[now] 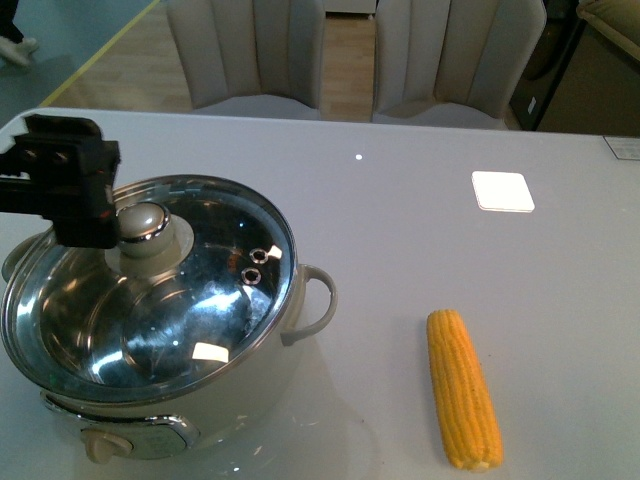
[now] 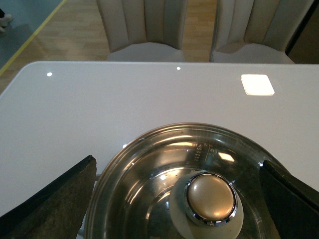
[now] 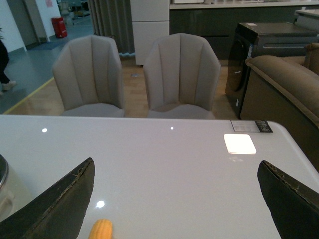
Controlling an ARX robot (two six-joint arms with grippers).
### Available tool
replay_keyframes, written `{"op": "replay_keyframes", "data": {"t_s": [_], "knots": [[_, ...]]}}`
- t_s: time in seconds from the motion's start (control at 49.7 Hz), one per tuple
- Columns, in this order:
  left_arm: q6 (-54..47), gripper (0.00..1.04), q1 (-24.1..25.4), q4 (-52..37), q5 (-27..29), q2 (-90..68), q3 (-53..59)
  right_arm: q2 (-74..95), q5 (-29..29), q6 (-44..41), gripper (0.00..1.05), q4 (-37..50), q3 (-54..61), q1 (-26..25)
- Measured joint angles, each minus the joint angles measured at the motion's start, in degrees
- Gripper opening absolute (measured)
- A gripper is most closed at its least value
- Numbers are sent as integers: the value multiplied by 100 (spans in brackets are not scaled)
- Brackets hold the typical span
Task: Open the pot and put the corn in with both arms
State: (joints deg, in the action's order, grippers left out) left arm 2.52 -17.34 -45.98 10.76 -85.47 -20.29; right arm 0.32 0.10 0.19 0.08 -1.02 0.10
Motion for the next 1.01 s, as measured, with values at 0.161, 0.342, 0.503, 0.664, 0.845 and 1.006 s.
{"op": "replay_keyframes", "data": {"t_s": [0.161,0.342,0.503,0.664,0.845,1.006], "knots": [[-81,98,-101,-662,2,-1073,-243,0,0,0,96,0,0,-2],[-59,98,-166,-1073,63,-1812,-385,0,2,0,96,0,0,-2],[17,98,-256,-1329,94,-2310,-549,0,0,0,96,0,0,-2],[144,98,-258,-1370,170,-2612,-739,0,2,0,96,0,0,-2],[350,98,-262,-1353,282,-2909,-916,0,0,0,96,0,0,-2],[407,98,-334,-1333,323,-2994,-990,0,0,0,96,0,0,-2]]}}
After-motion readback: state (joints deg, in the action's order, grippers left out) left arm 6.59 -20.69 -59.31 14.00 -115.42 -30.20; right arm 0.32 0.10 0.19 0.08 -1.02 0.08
